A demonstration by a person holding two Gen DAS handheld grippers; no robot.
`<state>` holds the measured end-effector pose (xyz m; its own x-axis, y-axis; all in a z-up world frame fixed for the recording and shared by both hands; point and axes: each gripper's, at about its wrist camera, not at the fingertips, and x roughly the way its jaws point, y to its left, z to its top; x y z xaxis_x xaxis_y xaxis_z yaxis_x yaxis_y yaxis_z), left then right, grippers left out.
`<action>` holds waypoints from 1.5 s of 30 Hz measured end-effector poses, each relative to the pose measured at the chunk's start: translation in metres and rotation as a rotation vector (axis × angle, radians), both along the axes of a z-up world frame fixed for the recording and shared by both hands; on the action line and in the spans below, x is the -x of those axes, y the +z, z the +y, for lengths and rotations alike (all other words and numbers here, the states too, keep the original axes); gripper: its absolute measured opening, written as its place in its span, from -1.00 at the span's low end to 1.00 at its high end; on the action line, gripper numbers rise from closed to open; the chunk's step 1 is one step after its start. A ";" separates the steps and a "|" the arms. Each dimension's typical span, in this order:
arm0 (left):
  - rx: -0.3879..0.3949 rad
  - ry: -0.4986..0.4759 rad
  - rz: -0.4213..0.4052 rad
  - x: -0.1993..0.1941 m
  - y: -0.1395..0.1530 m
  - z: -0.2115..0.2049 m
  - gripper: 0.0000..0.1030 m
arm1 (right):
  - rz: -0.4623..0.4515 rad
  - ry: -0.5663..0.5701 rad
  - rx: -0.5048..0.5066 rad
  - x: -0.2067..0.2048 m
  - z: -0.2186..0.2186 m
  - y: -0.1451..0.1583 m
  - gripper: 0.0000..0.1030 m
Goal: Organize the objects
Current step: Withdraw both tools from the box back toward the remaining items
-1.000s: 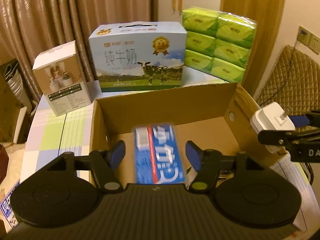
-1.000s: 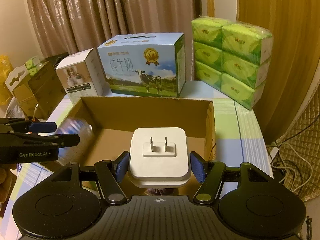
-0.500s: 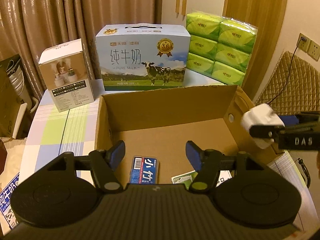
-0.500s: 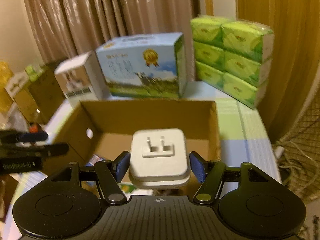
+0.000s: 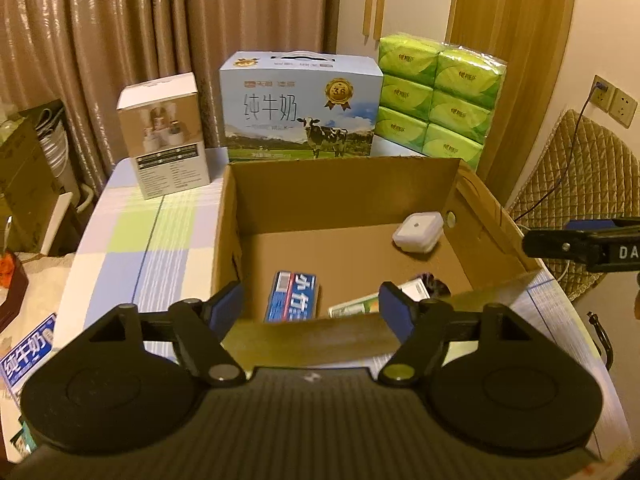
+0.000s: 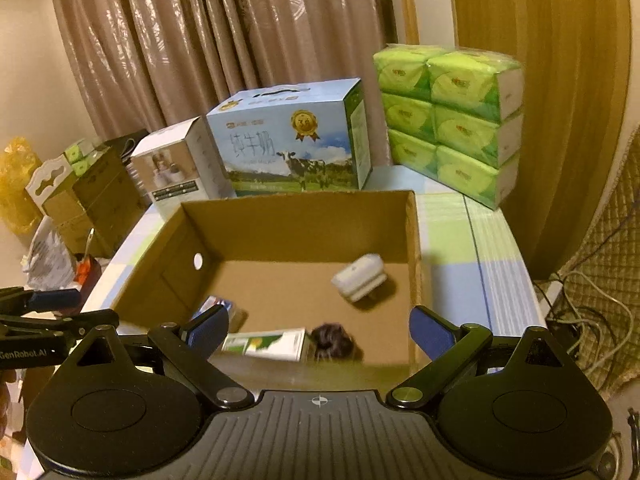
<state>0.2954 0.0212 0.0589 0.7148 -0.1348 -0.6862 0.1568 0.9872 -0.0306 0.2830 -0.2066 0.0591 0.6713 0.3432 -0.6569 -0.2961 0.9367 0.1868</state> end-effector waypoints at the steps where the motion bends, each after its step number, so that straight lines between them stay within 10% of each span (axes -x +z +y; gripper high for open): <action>1: -0.001 0.004 0.000 0.008 0.002 0.000 0.44 | -0.001 -0.005 0.001 0.010 -0.002 0.002 0.84; 22: 0.022 0.047 -0.028 0.167 0.026 -0.010 0.97 | -0.062 -0.024 -0.005 0.184 -0.020 0.025 0.93; 45: 0.011 0.060 0.032 0.230 -0.006 -0.004 0.98 | -0.011 -0.025 0.047 0.241 -0.037 -0.016 0.96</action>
<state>0.0659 0.0174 0.0531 0.6998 -0.1007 -0.7072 0.0966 0.9943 -0.0460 0.0418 -0.2432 0.0432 0.6869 0.2949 -0.6643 -0.2744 0.9516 0.1387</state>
